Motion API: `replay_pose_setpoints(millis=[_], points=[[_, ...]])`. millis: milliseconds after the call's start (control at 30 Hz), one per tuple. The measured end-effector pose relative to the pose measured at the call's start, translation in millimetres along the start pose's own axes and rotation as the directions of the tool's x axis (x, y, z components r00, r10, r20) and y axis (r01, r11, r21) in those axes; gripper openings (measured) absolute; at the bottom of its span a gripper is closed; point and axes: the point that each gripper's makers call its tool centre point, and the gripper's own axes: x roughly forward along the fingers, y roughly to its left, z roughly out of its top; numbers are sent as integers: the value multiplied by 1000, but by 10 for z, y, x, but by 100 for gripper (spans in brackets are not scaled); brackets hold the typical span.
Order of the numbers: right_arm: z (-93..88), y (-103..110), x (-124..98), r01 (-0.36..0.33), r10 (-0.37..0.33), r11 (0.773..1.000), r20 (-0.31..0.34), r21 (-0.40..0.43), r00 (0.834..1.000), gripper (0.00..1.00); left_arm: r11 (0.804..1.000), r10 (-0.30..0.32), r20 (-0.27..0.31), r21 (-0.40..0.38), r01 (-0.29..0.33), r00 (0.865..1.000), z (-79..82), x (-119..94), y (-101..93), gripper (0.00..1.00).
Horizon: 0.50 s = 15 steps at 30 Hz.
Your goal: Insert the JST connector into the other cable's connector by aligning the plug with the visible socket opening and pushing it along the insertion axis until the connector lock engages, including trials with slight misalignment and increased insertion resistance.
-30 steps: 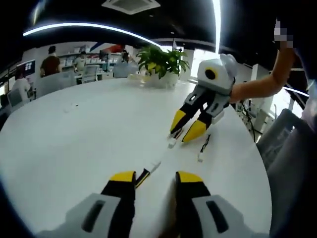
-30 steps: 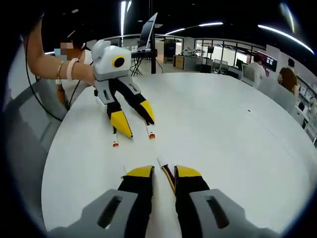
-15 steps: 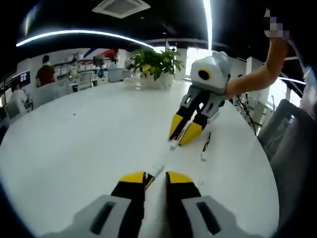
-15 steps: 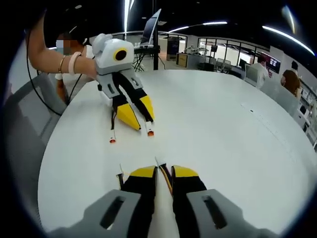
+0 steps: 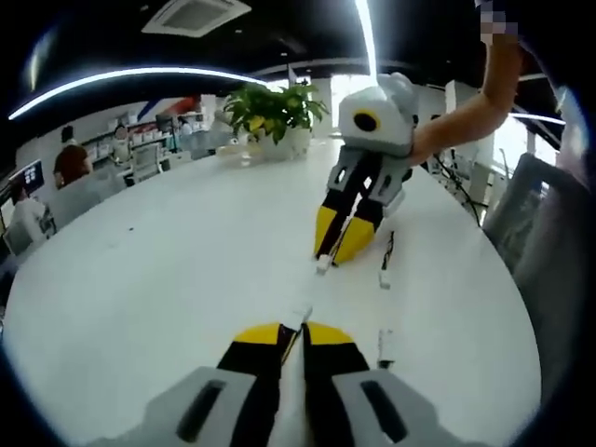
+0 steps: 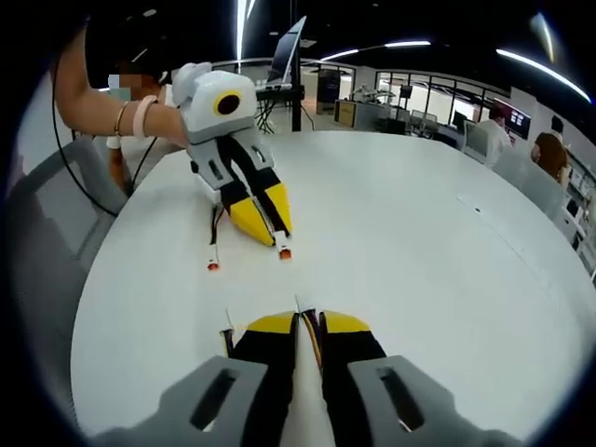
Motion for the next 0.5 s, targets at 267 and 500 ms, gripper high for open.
replay_pose_setpoints(millis=[267,500], points=[[25,16,22,-7,7,1000,6,8,1000,7,1000,-2,-1,8,2,1000,18,10,-10,1],[37,19,44,-10,10,1000,12,3,1000,6,999,-6,2,32,6,1000,22,17,2,1]])
